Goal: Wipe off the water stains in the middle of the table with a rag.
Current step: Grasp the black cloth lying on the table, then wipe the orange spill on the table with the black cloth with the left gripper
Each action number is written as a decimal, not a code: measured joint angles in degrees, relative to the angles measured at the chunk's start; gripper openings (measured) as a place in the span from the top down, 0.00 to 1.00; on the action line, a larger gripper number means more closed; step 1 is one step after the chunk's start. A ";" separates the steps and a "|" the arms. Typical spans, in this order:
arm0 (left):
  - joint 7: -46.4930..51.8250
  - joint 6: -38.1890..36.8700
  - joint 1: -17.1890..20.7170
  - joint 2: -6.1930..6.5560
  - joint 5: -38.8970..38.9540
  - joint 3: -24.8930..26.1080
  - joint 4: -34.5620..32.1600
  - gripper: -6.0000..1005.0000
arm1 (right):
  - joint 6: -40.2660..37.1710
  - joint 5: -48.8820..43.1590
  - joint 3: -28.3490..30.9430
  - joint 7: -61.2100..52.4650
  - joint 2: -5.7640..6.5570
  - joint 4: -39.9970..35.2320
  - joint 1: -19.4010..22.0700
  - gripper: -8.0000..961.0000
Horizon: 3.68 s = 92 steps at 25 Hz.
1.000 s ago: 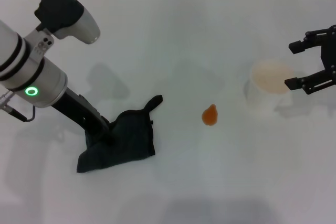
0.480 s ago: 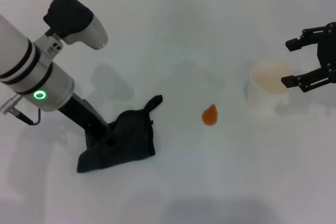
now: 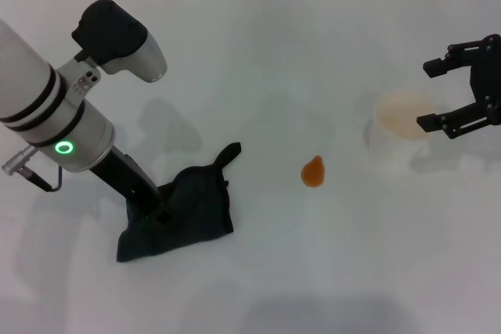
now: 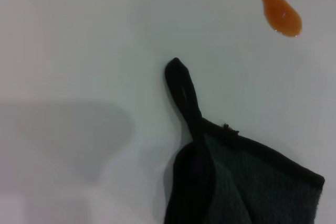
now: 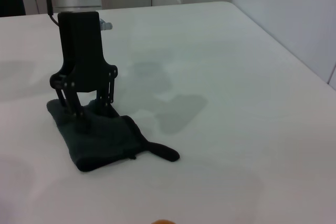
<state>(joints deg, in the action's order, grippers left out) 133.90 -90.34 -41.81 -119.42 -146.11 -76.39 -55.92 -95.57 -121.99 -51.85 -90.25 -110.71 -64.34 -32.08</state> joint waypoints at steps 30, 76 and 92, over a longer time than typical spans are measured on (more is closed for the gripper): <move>1.72 8.37 -6.23 0.06 2.72 1.93 0.82 0.92 | 2.00 0.00 -0.14 1.32 -1.39 0.49 -0.79 0.09; 4.08 21.78 -9.55 -0.12 14.04 -22.60 4.38 0.92 | -1.72 0.68 0.11 1.56 0.17 1.77 -0.07 0.09; 0.13 21.71 -8.15 -0.21 11.34 -15.00 5.24 0.92 | -3.13 0.70 1.71 2.50 0.64 3.50 -0.75 0.09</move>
<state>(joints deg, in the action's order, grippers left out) 134.03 -68.64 -49.96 -119.63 -134.77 -91.38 -50.68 -98.70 -121.29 -50.14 -87.75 -110.07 -60.83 -32.83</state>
